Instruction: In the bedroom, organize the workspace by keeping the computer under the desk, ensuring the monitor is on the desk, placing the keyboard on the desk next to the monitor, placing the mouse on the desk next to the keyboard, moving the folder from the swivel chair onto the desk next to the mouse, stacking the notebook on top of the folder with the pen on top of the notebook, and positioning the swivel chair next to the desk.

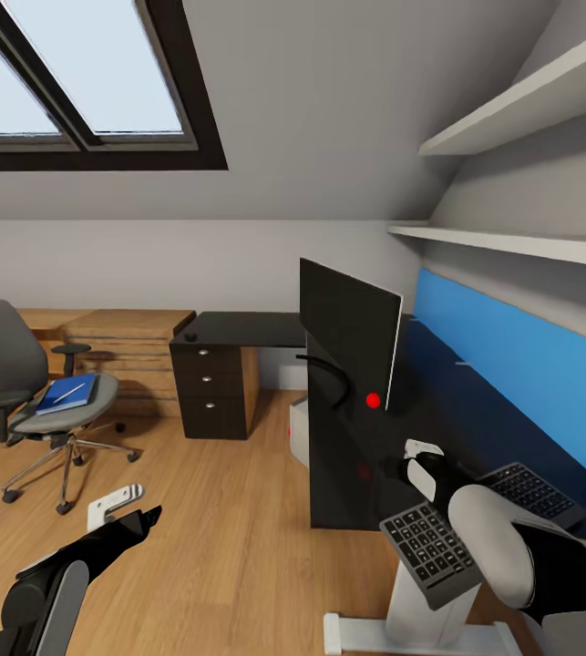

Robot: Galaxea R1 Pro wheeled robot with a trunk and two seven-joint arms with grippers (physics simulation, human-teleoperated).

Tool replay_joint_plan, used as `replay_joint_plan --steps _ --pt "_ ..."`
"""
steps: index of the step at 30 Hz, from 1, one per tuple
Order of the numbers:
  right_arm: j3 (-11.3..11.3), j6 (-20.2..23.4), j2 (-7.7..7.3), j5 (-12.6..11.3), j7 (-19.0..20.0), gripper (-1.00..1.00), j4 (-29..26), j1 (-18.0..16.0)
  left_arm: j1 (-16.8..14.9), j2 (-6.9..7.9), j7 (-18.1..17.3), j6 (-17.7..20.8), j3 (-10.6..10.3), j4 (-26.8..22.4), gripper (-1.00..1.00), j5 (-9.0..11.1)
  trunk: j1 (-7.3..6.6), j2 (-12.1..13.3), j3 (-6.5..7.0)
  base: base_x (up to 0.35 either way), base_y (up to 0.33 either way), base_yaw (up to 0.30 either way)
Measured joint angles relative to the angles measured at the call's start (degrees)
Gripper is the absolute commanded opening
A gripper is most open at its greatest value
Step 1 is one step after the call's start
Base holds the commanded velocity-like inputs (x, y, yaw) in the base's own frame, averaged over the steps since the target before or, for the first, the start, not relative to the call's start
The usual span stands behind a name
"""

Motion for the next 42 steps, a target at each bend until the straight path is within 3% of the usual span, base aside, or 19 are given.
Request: replay_joint_plan --steps 3,11,24,42 --pt "0.00 0.00 0.00 0.00 0.00 1.00 0.00 0.00 0.00 0.02 0.00 0.00 -0.07 0.00 1.00 0.00 -0.66 1.20 0.54 0.000 0.000 0.000" --pt "0.03 0.82 0.17 0.13 0.00 1.00 0.22 0.00 0.00 0.07 -0.01 0.01 -0.12 0.00 1.00 0.03 -0.67 1.22 0.54 0.000 0.000 0.000" --pt "0.15 5.48 1.11 2.34 -0.02 1.00 0.38 0.01 0.00 0.08 -0.01 0.00 -0.13 0.00 1.00 0.00 -0.67 1.22 0.54 0.000 0.000 0.000" --pt "1.36 6.77 1.14 2.52 -0.34 1.00 1.22 0.00 0.00 0.16 -0.02 0.06 -0.09 -0.34 1.00 -0.01 -0.67 1.22 0.54 0.000 0.000 0.000"
